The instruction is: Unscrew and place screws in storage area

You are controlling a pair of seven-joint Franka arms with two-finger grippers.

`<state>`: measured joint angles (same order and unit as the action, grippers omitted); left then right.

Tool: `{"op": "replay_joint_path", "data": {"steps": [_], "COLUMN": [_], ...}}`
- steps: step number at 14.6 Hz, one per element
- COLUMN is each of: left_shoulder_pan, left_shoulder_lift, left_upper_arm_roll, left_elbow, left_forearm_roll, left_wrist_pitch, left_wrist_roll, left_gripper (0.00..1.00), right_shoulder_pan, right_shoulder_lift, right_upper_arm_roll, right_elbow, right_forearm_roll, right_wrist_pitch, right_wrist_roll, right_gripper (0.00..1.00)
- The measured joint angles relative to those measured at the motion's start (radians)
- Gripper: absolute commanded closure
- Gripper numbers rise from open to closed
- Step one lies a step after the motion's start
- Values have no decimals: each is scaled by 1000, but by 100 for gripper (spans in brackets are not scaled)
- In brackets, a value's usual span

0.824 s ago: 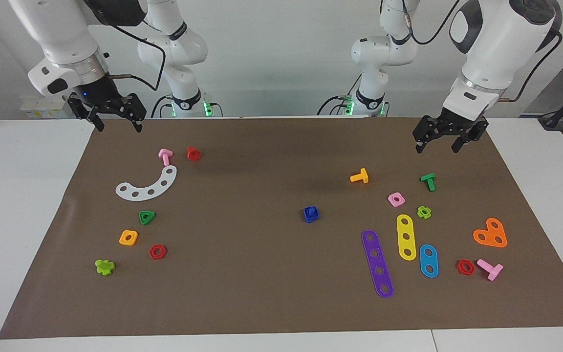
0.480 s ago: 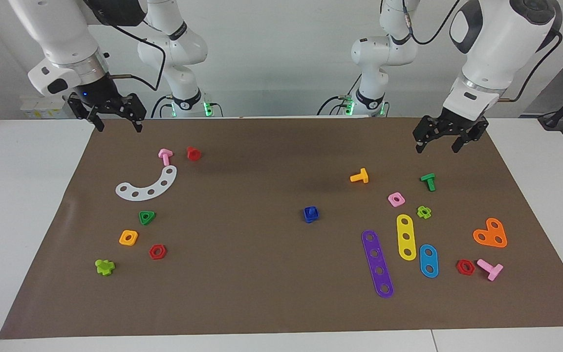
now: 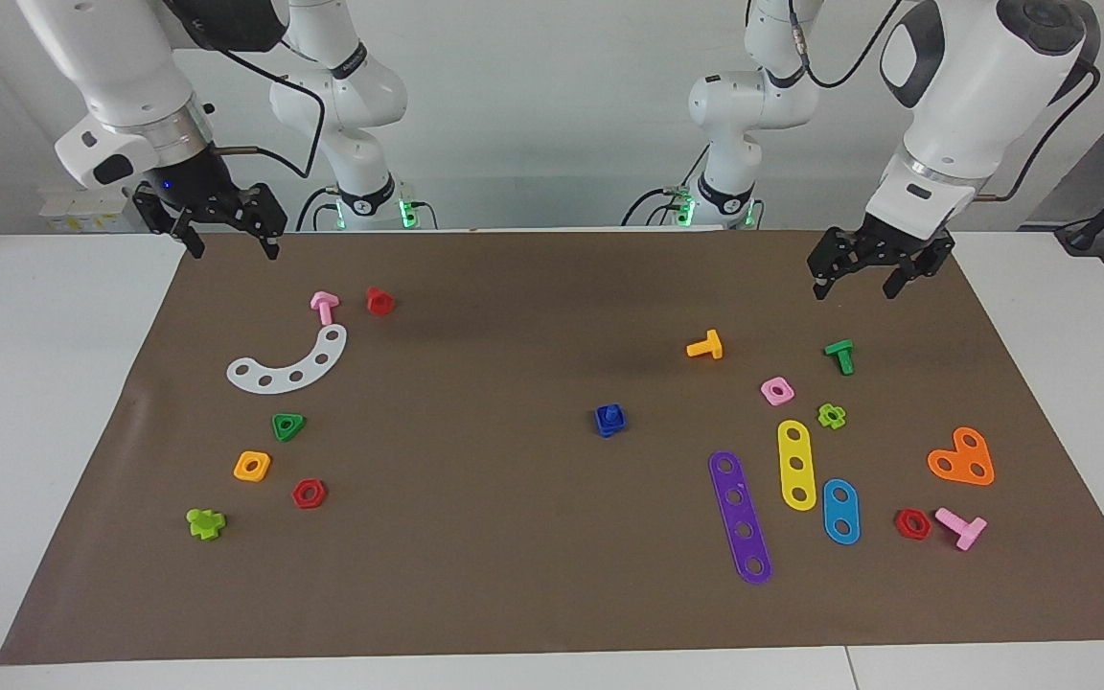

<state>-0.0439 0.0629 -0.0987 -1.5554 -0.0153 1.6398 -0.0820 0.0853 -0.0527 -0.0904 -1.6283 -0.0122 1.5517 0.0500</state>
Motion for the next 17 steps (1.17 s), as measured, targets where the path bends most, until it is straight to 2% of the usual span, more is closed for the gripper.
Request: {"op": "replay_joint_path", "data": {"steps": [5,8,13,17], "left_shoulder_pan": [-7,-57,-168,-216], "left_shoulder_lift": [-27,-24,66,129], "left_upper_arm_roll": [-19,-22,-25,-25], "left_elbow": [-79,-117,-134,-135], "left_forearm_roll": [-10,-48,-57,-57], "left_wrist_pitch": [52,118,268,352], "left_wrist_roll": [-39,-96,-225,-258], "left_gripper": [0,0,1,3], "right_shoulder_pan": [0,0,0,0], "right_shoulder_lift": [0,0,0,0], "right_upper_arm_roll": [0,0,0,0], "right_elbow": [-1,-1,-3,-4], "right_forearm_roll": [0,0,0,0], "right_wrist_pitch": [0,0,0,0], "right_wrist_roll": [0,0,0,0], "right_gripper": [0,0,0,0]}}
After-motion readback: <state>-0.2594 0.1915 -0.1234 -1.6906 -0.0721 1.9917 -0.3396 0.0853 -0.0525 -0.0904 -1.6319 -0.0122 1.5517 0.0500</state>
